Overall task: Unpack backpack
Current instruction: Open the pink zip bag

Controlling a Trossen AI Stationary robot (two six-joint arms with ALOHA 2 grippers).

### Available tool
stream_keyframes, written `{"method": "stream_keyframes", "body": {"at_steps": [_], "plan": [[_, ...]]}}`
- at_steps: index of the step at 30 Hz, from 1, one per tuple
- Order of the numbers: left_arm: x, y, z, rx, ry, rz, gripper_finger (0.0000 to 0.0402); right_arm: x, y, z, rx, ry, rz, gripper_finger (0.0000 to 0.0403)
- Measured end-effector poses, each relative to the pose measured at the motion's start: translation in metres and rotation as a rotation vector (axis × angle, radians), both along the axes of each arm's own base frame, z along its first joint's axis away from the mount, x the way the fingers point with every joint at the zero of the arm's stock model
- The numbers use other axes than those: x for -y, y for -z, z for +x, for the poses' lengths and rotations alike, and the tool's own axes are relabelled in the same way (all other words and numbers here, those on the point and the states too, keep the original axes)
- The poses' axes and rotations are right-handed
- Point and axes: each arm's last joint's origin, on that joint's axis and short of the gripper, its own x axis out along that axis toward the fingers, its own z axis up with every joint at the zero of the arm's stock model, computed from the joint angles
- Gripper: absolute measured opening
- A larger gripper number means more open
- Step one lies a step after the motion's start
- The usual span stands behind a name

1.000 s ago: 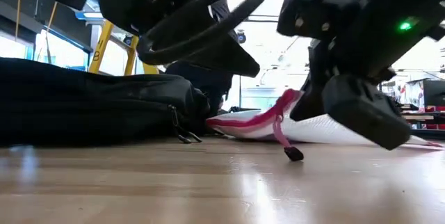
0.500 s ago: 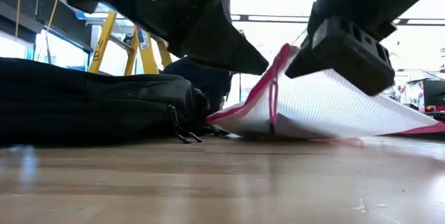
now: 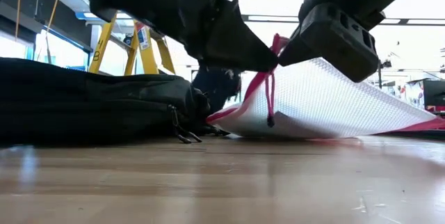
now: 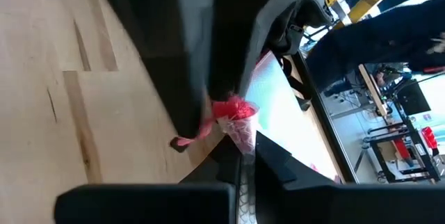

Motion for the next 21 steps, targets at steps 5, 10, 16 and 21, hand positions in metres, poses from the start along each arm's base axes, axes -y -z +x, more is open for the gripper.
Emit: {"method": "stream_keyframes", "body": {"at_steps": [5, 10, 16, 21], "plan": [[-0.003, 0.0, 0.001, -0.006, -0.006, 0.016, 0.0026, 0.0, 0.0, 0.0, -0.001, 0.001, 0.006, 0.0], [-0.003, 0.004, -0.001, -0.049, 0.0, 0.04, 0.0003, -0.001, 0.0, -0.001, -0.005, 0.0, 0.012, 0.0], [-0.014, 0.012, -0.005, -0.163, -0.033, 0.109, 0.0, -0.006, 0.0, -0.006, -0.024, -0.016, 0.011, 0.0], [-0.038, 0.026, -0.011, -0.329, -0.128, 0.178, 0.0, -0.016, -0.001, -0.015, -0.065, -0.04, 0.022, 0.0]]}}
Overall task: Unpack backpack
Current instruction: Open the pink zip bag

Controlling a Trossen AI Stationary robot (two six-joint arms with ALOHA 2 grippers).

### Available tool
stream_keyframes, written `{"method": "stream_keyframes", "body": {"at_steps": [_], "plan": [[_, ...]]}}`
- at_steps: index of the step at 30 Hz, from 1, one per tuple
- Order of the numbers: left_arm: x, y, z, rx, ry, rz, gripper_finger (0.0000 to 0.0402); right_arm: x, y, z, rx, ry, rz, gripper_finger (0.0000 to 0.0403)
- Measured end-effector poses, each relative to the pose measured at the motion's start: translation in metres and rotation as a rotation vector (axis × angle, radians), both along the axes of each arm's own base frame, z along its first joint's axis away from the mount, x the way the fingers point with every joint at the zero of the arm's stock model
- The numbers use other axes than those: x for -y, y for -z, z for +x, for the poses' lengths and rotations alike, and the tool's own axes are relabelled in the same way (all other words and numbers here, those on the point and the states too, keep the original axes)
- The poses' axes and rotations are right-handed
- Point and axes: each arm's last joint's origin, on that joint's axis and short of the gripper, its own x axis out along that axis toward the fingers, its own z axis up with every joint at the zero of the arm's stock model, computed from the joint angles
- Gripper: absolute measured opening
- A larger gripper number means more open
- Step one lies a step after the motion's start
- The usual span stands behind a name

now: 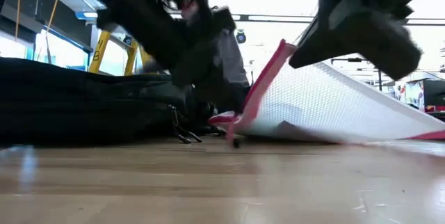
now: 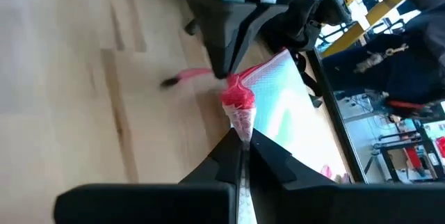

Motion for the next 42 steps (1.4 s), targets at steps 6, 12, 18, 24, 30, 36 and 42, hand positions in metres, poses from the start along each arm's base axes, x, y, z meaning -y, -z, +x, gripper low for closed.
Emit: {"method": "stream_keyframes", "body": {"at_steps": [6, 12, 18, 24, 30, 36, 42], "plan": [[-0.024, 0.007, -0.008, -0.138, -0.117, 0.103, 0.0, -0.02, -0.025, -0.005, -0.1, -0.077, 0.023, 0.0], [-0.035, 0.009, -0.016, -0.223, -0.193, 0.202, 0.0, -0.049, -0.069, -0.016, -0.169, -0.158, 0.139, 0.0], [-0.036, 0.005, -0.023, -0.266, -0.223, 0.247, 0.0, -0.068, -0.087, -0.044, -0.171, -0.136, 0.19, 0.0], [-0.024, -0.011, -0.031, -0.256, -0.143, 0.169, 0.0, -0.069, -0.055, -0.064, -0.208, -0.117, 0.126, 0.0], [0.001, -0.019, -0.035, -0.235, -0.029, 0.034, 0.0, -0.042, -0.014, -0.073, -0.237, -0.025, -0.009, 0.0], [0.017, -0.022, -0.032, -0.163, 0.017, 0.015, 0.0, -0.003, 0.014, -0.069, -0.424, 0.103, -0.063, 0.0002], [0.028, -0.028, -0.026, -0.081, 0.112, -0.002, 0.0, 0.025, 0.008, -0.058, -0.517, 0.192, -0.004, 0.0064]]}}
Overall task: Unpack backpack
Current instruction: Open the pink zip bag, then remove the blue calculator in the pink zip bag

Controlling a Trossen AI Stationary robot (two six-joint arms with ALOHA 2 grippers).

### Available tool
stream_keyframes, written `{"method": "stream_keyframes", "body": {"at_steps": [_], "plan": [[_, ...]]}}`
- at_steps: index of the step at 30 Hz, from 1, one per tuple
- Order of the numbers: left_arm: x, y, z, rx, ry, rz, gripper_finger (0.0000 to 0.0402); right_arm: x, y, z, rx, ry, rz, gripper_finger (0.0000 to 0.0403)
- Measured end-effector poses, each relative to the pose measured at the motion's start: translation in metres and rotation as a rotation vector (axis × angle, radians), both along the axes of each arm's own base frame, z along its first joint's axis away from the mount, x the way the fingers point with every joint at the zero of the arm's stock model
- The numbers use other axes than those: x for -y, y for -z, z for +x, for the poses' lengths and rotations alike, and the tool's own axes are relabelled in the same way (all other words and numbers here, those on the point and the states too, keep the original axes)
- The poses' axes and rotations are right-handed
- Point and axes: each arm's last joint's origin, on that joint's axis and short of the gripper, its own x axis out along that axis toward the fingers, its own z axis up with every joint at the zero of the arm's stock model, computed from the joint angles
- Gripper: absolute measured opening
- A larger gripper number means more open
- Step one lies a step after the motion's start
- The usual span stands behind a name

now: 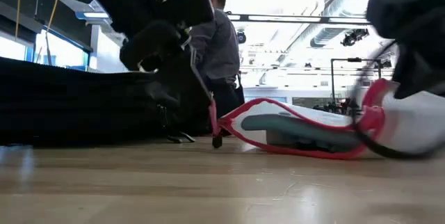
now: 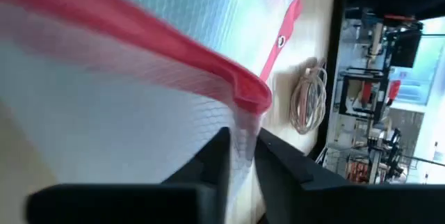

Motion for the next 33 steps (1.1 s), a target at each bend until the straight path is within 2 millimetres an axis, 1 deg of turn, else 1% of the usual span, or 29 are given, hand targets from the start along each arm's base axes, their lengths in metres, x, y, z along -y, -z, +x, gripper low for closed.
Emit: {"method": "stream_keyframes", "body": {"at_steps": [2, 6, 8, 10, 13, 18, 22, 24, 26, 29, 31, 33], "plan": [[0.003, -0.001, 0.001, 0.015, 0.03, -0.008, 0.0001, 0.003, -0.009, 0.002, -0.017, -0.011, 0.025, 0.01], [0.007, -0.002, 0.001, 0.025, 0.075, 0.008, 0.0004, 0.004, -0.034, 0.001, -0.02, -0.014, 0.118, 0.0178], [0.008, -0.001, 0.001, 0.023, 0.09, 0.019, 0.0013, 0.003, -0.048, -0.001, 0.014, 0.002, 0.175, 0.0212], [0.01, 0.0, 0.003, 0.029, 0.113, 0.033, 0.0025, 0.001, -0.064, -0.004, 0.063, 0.023, 0.23, 0.0238], [0.014, 0.002, 0.004, 0.037, 0.159, 0.067, 0.0048, -0.007, -0.084, -0.008, 0.135, 0.024, 0.3, 0.0257], [0.023, -0.002, 0.005, 0.084, 0.233, 0.108, 0.0085, -0.033, -0.118, -0.011, 0.241, -0.031, 0.442, 0.0261], [0.026, -0.004, 0.006, 0.107, 0.25, 0.125, 0.0102, -0.052, -0.135, -0.011, 0.389, -0.072, 0.543, 0.0261], [0.024, -0.004, 0.006, 0.107, 0.238, 0.137, 0.0105, -0.061, -0.136, -0.005, 0.484, -0.12, 0.59, 0.0261], [0.021, -0.004, 0.007, 0.104, 0.229, 0.165, 0.0106, -0.069, -0.131, 0.002, 0.555, -0.185, 0.619, 0.0261], [0.016, -0.004, 0.009, 0.1, 0.234, 0.205, 0.0106, -0.075, -0.112, 0.012, 0.607, -0.25, 0.665, 0.0261], [0.011, -0.004, 0.011, 0.096, 0.231, 0.22, 0.0106, -0.073, -0.096, 0.015, 0.61, -0.253, 0.678, 0.0261], [0.005, -0.004, 0.012, 0.093, 0.228, 0.227, 0.0107, -0.066, -0.081, 0.016, 0.589, -0.223, 0.663, 0.0261]]}}
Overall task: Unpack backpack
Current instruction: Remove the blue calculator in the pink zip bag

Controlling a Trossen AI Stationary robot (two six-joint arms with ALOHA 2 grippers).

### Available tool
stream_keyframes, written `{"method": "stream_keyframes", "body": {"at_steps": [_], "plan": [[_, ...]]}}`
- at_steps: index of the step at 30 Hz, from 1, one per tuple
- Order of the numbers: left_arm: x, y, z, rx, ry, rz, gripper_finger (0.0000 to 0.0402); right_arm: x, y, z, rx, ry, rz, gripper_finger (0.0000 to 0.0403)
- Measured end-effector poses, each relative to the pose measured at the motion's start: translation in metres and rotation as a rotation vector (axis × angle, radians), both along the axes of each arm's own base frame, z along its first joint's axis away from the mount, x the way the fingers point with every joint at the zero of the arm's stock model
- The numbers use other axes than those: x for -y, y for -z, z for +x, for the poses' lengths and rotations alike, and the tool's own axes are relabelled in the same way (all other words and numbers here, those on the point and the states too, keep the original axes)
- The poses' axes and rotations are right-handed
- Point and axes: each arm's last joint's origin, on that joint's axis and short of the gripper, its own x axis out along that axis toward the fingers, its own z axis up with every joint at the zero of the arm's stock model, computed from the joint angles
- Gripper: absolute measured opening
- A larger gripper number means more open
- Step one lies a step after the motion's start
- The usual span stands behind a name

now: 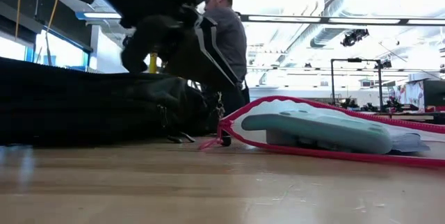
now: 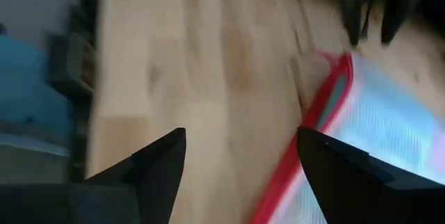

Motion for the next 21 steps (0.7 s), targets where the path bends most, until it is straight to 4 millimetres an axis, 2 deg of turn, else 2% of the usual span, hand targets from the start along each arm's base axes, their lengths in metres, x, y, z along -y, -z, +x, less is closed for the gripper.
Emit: {"method": "stream_keyframes", "body": {"at_steps": [5, 10, 18, 21], "plan": [[-0.011, 0.021, 0.011, -0.031, 0.048, -0.021, 0.0107, 0.021, 0.035, -0.005, -0.09, 0.079, -0.047, 0.0254], [-0.017, 0.046, 0.016, -0.088, 0.048, 0.05, 0.0107, 0.037, 0.059, -0.008, -0.153, 0.128, -0.055, 0.0242], [-0.014, 0.05, 0.016, -0.081, -0.007, 0.181, 0.0105, 0.045, 0.076, -0.012, -0.208, 0.135, -0.026, 0.0236], [-0.017, 0.051, 0.015, -0.083, -0.078, 0.215, 0.0082, 0.048, 0.082, -0.016, -0.226, 0.173, -0.009, 0.0236]]}}
